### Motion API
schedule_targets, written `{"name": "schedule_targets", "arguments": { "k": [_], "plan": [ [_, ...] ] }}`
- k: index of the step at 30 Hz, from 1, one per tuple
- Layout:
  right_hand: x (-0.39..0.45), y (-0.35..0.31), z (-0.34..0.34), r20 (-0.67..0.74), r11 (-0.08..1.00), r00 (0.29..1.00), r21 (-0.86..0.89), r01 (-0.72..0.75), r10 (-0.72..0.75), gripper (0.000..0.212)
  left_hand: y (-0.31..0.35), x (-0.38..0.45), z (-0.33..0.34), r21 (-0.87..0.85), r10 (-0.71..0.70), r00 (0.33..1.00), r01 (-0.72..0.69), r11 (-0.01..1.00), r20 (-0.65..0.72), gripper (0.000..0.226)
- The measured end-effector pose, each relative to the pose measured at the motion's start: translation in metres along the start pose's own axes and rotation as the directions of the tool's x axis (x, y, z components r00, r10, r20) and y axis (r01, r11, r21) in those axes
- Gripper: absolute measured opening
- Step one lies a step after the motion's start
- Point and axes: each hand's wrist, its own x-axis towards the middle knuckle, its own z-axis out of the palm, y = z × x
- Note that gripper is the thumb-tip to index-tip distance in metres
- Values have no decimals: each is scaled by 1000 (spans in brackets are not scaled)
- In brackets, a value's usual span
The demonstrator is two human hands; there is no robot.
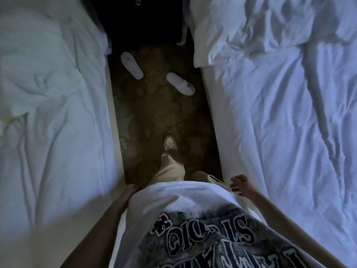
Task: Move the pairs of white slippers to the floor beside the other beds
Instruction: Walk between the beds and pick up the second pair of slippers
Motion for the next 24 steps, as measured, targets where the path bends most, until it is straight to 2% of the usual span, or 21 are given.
{"name": "schedule_targets", "arguments": {
  "k": [1,4,7,9,12,15,19,24],
  "plan": [
    [6,-13,-3,-10,1000,1000,14,-1,1,16,32,-4,-10,45,1,1000,-1,999,8,27],
    [19,-68,-15,-54,998,998,-52,39,-42,19,140,10,-47,-33,77,996,-78,996,-36,23],
    [20,-143,-21,-34,998,999,52,25,-23,14,239,22,-78,-53,217,974,-220,974,-59,19],
    [32,-191,-24,-5,999,1000,45,26,-26,12,291,34,-97,-66,280,958,-283,957,-63,22],
    [56,-259,-23,11,999,999,-20,45,-45,12,342,55,-112,-60,285,956,-289,955,-63,26],
    [89,-336,-18,44,993,995,-72,92,-89,26,370,84,-124,-37,215,974,-218,975,-65,29],
    [126,-435,-14,108,955,971,-185,231,-214,32,393,121,-149,-149,15,997,-26,988,-73,37],
    [126,-539,-5,137,923,949,-226,310,-285,37,436,154,-182,-336,-43,994,7,942,-98,38]
  ]
}}
